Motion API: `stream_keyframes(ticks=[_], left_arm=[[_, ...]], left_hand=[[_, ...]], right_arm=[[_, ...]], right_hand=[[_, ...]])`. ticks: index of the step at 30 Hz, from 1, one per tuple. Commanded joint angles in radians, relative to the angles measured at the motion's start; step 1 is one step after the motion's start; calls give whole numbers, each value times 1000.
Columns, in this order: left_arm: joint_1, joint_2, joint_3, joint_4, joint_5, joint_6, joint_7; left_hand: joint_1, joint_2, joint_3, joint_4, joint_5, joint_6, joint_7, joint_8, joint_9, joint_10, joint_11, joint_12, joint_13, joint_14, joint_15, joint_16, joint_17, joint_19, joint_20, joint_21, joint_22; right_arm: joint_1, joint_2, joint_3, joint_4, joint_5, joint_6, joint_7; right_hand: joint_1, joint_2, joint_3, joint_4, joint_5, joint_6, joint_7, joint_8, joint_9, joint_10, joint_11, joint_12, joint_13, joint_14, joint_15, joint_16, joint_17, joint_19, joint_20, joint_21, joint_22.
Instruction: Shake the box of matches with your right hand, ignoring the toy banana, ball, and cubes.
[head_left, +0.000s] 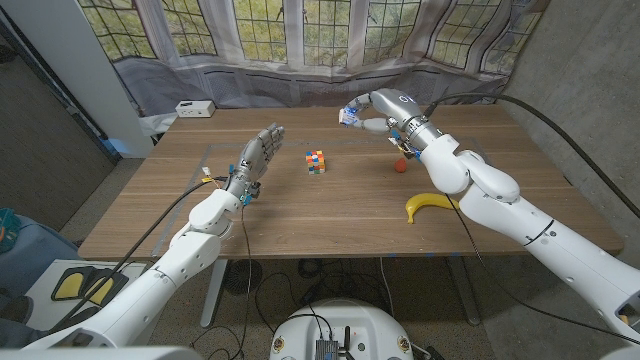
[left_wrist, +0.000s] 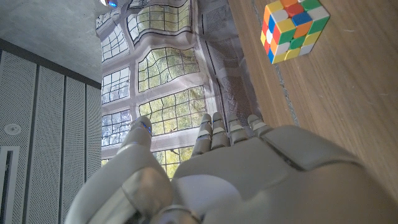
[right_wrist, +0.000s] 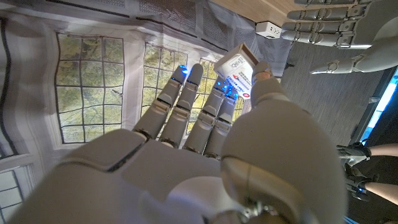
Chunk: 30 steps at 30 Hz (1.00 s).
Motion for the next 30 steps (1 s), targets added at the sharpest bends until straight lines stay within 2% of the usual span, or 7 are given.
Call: stream_keyframes(ticks=[1,6,26,30], left_arm=[[-7,-4,4,5,6,0,-1],[-7,-4,4,3,8,-1,3],[-6,0,2,-2,10,4,7],[-4,2,0,-4,10,2,8]], left_hand=[[3,-10,7,-1,-2,5,-2,0,4,3,-8,-3,4,-2,3,5,3,3,9,4,3],[2,-10,8,-1,-2,6,-1,0,4,3,-8,-3,4,-2,3,5,3,3,9,4,3],[1,-11,10,-1,-2,5,-2,0,4,3,-9,-3,4,-2,2,5,3,3,10,4,3],[0,-11,11,-1,-2,6,-2,0,4,3,-8,-3,4,-2,2,5,3,3,10,4,3]], right_arm=[[56,15,-40,65,-17,-50,16],[84,22,-70,91,-56,-83,24],[196,64,-165,203,-82,-120,83],[223,70,-189,221,-91,-128,119]], right_hand=[[15,31,5,6,5,110,-61,7,5,16,-7,7,5,11,-67,-4,1,3,2,-3,2],[14,32,5,7,5,111,-59,6,5,17,-6,7,5,11,-68,-4,1,2,2,-3,2],[8,31,1,10,5,108,-63,3,5,12,-5,4,5,-2,-60,-11,4,-8,7,-7,2],[15,32,4,5,6,108,-63,2,5,10,-5,3,5,-6,-60,-12,4,-11,8,-8,2]])
